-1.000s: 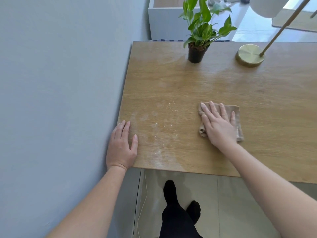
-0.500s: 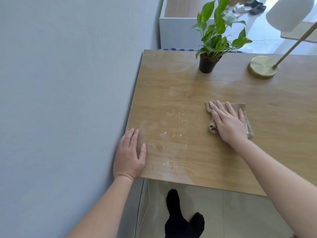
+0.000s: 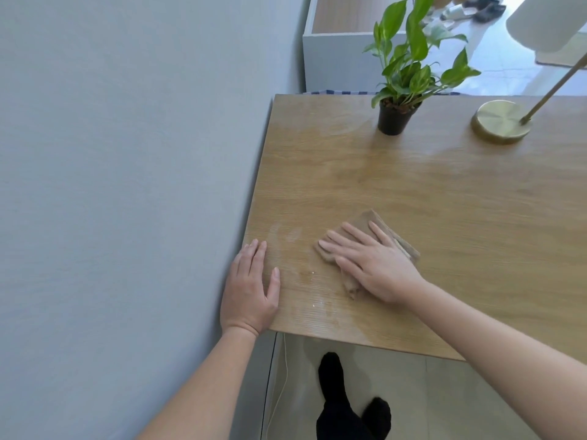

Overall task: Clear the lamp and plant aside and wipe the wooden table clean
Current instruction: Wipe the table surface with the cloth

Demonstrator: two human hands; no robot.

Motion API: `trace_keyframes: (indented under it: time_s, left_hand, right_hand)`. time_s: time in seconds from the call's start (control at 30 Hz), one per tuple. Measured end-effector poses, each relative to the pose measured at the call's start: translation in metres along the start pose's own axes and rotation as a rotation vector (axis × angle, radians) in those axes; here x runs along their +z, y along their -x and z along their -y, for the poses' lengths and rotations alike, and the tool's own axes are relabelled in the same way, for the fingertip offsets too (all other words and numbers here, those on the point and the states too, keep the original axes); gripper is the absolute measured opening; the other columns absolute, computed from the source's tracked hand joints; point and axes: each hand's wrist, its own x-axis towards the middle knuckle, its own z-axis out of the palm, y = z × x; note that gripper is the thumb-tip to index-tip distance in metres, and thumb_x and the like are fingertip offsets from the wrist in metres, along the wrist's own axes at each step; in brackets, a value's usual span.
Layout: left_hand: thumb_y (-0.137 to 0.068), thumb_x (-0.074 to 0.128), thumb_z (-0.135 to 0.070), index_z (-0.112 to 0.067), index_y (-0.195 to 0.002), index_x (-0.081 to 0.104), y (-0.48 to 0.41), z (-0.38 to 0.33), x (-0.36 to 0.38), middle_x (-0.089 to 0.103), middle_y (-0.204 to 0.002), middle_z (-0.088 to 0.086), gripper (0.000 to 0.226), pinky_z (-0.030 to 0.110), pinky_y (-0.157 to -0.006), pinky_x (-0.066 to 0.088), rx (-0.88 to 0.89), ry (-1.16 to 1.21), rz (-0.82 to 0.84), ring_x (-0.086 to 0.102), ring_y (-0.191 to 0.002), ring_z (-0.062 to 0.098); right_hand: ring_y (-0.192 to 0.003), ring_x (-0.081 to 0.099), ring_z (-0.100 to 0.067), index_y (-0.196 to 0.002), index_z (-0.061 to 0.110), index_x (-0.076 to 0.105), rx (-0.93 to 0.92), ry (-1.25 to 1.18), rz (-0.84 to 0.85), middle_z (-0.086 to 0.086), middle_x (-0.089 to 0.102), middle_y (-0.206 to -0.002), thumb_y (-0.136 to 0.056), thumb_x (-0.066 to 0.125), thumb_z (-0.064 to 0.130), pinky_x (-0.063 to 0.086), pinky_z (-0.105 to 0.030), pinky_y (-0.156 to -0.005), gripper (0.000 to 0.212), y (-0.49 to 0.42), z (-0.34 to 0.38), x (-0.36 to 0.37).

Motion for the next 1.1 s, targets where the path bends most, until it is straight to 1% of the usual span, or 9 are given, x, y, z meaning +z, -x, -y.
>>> trace_keyframes:
  time_s: [0.13, 0.23, 0.3, 0.37, 0.5, 0.67, 0.83, 0.97, 1.1]
  left_hand:
    - [-0.107, 0.043, -0.043, -0.012, -0.16, 0.047, 0.0, -0.001, -0.001, 0.043, -0.167, 0.006, 0.062, 0.039, -0.131, 0.026, -0.004, 0.004, 0.002, 0.036, -0.156, 0.024]
    - [-0.107, 0.044, -0.042, -0.012, -0.16, 0.048, 0.0, 0.0, 0.001, 0.045, -0.166, 0.007, 0.061, 0.041, -0.131, 0.027, -0.006, 0.006, -0.005, 0.037, -0.156, 0.025]
    - [-0.107, 0.045, -0.041, -0.012, -0.16, 0.048, 0.0, 0.0, 0.001, 0.045, -0.166, 0.007, 0.061, 0.042, -0.131, 0.028, -0.006, 0.008, -0.007, 0.037, -0.156, 0.025]
    - [-0.107, 0.046, -0.04, -0.011, -0.159, 0.048, 0.0, 0.0, 0.001, 0.046, -0.165, 0.008, 0.06, 0.041, -0.131, 0.027, -0.001, 0.008, -0.016, 0.038, -0.155, 0.026]
    - [-0.107, 0.047, -0.038, -0.01, -0.158, 0.049, 0.0, -0.001, 0.001, 0.047, -0.164, 0.009, 0.059, 0.037, -0.132, 0.024, 0.005, 0.0, -0.022, 0.039, -0.154, 0.027]
    - [-0.107, 0.045, -0.038, -0.009, -0.158, 0.05, -0.001, -0.002, -0.001, 0.047, -0.164, 0.011, 0.059, 0.037, -0.131, 0.023, 0.005, -0.002, -0.023, 0.04, -0.153, 0.029]
    - [-0.107, 0.044, -0.037, -0.01, -0.159, 0.048, 0.001, -0.003, -0.003, 0.046, -0.165, 0.009, 0.058, 0.037, -0.131, 0.024, -0.005, 0.001, -0.009, 0.037, -0.155, 0.027]
    - [-0.107, 0.044, -0.036, -0.01, -0.159, 0.049, 0.0, -0.005, -0.003, 0.045, -0.166, 0.009, 0.058, 0.039, -0.132, 0.024, -0.016, 0.021, -0.011, 0.036, -0.155, 0.026]
    - [-0.107, 0.044, -0.035, -0.009, -0.158, 0.05, 0.0, -0.003, -0.002, 0.046, -0.165, 0.01, 0.057, 0.04, -0.131, 0.026, -0.014, 0.026, -0.022, 0.037, -0.155, 0.027]
  right_hand:
    - [-0.16, -0.01, 0.005, -0.16, 0.066, 0.003, 0.002, 0.053, 0.046, 0.039, 0.001, -0.169, -0.114, 0.011, 0.059, -0.007, -0.04, -0.133, 0.048, 0.045, -0.055, -0.018]
    - [-0.162, -0.005, 0.0, -0.16, 0.066, 0.009, 0.192, 0.018, -0.041, 0.033, 0.006, -0.173, -0.113, 0.011, 0.058, -0.004, -0.044, -0.133, 0.047, 0.013, -0.075, -0.038]
    - [-0.163, -0.003, -0.004, -0.161, 0.064, 0.012, 0.36, -0.024, -0.112, 0.03, 0.008, -0.174, -0.111, 0.009, 0.059, -0.007, -0.047, -0.132, 0.05, -0.023, -0.063, -0.039]
    - [-0.164, -0.004, -0.009, -0.163, 0.061, 0.013, 0.431, -0.059, -0.125, 0.028, 0.006, -0.174, -0.11, 0.006, 0.061, -0.011, -0.052, -0.131, 0.053, -0.053, -0.039, -0.033]
    - [-0.163, -0.007, -0.01, -0.162, 0.061, 0.009, 0.271, -0.084, -0.056, 0.03, 0.0, -0.171, -0.11, 0.005, 0.061, -0.014, -0.054, -0.13, 0.052, -0.054, 0.018, -0.008]
    - [-0.163, -0.011, -0.006, -0.162, 0.062, 0.007, 0.058, -0.057, 0.033, 0.031, 0.002, -0.172, -0.112, 0.007, 0.061, -0.012, -0.052, -0.131, 0.05, 0.016, 0.072, 0.034]
    - [-0.16, -0.017, 0.002, -0.16, 0.066, 0.001, -0.096, 0.021, 0.117, 0.038, -0.002, -0.17, -0.114, 0.009, 0.057, -0.014, -0.041, -0.131, 0.047, 0.097, 0.033, 0.037]
    - [-0.161, -0.012, 0.003, -0.158, 0.069, -0.001, 0.042, 0.045, 0.088, 0.041, -0.001, -0.168, -0.114, 0.009, 0.058, -0.008, -0.041, -0.132, 0.047, 0.102, -0.024, 0.009]
    - [-0.163, -0.009, -0.003, -0.159, 0.068, 0.006, 0.269, -0.005, -0.02, 0.034, 0.003, -0.172, -0.113, 0.009, 0.059, -0.009, -0.047, -0.132, 0.047, 0.044, -0.015, 0.004]
